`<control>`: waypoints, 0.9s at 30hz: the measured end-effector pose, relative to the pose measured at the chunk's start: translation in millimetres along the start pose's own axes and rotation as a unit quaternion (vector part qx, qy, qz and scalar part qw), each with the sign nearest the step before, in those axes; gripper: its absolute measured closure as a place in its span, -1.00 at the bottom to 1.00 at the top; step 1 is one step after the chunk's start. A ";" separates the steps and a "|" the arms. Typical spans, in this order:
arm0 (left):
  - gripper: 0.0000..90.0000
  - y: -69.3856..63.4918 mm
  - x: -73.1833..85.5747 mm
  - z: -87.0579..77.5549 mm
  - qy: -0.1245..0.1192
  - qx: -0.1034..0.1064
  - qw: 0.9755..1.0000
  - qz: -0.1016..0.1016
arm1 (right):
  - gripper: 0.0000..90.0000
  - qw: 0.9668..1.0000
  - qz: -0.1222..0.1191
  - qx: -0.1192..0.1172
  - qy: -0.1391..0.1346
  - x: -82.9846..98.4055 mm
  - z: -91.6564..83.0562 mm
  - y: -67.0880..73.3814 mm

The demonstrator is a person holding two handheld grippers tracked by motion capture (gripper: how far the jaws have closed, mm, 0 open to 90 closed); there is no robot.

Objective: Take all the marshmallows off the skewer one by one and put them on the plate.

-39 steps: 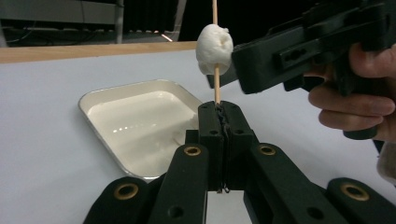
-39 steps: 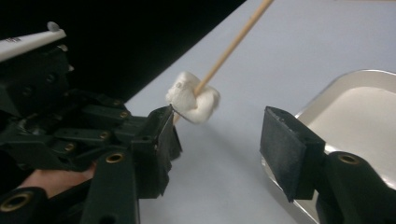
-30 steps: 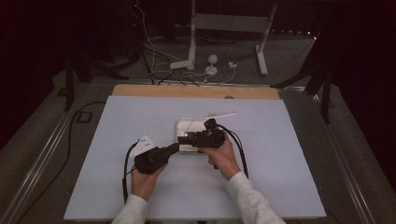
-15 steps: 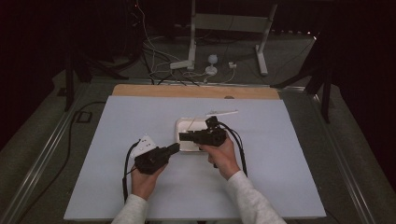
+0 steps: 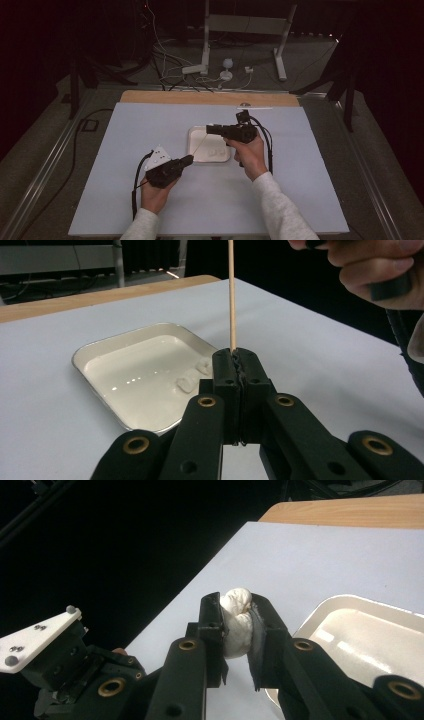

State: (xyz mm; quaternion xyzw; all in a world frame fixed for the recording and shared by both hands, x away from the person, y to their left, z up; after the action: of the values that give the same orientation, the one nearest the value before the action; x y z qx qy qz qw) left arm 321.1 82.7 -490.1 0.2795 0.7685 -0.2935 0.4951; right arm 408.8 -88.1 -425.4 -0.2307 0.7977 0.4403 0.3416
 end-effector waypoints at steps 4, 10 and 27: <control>1.00 2.1 -2.4 -4.8 -0.010 0.003 1.000 -0.001 | 0.75 1.000 -0.021 0.008 0.003 -7.0 -1.9 6.7; 1.00 1.7 -4.0 -7.4 -0.011 0.000 1.000 0.004 | 0.75 1.000 -0.025 0.011 0.000 -10.3 -4.7 7.6; 1.00 11.2 -2.1 -12.2 -0.015 -0.017 1.000 -0.015 | 0.76 0.997 -0.046 0.055 -0.014 -20.0 -26.9 -7.7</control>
State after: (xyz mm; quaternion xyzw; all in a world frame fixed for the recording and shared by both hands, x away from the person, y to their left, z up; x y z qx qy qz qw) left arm 322.7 98.8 -486.0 0.2544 0.7699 -0.2920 0.5072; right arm 417.9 -113.7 -404.5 -0.2416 0.8044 0.3824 0.3850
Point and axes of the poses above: each handheld gripper's, and its own axes: z roughly forward along the jaws, x roughly out of its underside, y roughly to its left, the point moved 6 cm from there along z, roughly forward along the jaws, and after that the axes turned 1 degree about -z, right-handed, at the moved point
